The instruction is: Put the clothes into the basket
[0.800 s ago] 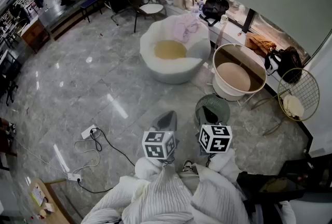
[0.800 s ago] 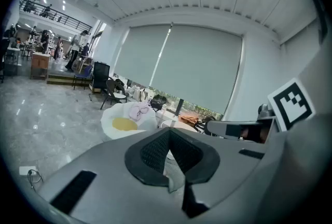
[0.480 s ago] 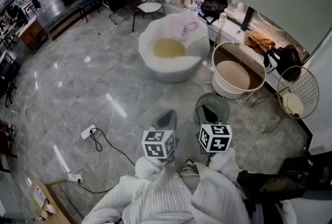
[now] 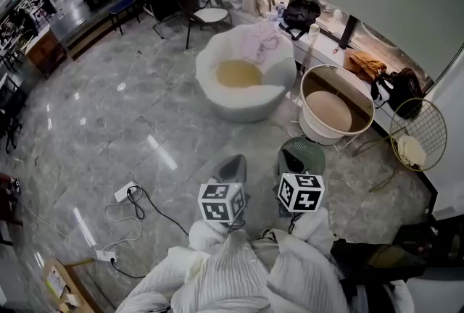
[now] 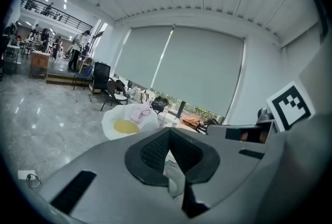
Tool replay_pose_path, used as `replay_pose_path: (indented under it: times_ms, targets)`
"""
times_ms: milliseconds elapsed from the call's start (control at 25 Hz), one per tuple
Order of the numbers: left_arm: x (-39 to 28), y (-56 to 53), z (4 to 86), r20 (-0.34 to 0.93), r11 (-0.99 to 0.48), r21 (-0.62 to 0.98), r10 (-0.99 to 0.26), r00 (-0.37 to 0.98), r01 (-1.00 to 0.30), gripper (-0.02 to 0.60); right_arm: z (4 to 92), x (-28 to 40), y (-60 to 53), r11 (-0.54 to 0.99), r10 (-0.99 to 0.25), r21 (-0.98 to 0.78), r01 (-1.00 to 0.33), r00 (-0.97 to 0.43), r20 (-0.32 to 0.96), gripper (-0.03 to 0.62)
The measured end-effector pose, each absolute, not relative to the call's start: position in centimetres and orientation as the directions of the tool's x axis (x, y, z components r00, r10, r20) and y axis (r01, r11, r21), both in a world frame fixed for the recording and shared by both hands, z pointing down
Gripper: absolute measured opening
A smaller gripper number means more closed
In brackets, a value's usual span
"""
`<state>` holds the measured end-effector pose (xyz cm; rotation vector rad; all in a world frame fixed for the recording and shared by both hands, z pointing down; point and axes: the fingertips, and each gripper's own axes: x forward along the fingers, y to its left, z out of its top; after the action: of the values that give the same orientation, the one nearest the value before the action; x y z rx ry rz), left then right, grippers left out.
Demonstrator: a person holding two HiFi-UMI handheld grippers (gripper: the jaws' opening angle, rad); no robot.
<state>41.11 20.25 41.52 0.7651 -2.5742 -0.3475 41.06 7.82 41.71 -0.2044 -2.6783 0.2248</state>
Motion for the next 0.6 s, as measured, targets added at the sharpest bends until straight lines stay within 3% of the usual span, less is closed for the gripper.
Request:
replay_pose_path:
  times_ms: [600]
  targets:
    - [37.5,26.5,44.2,0.362,0.820,0.383,-0.557,-0.748,-0.425,0.006,43.8,38.2,12.8,0.979,0.149,-0.190,0.069,-0.881,0.448,0.023]
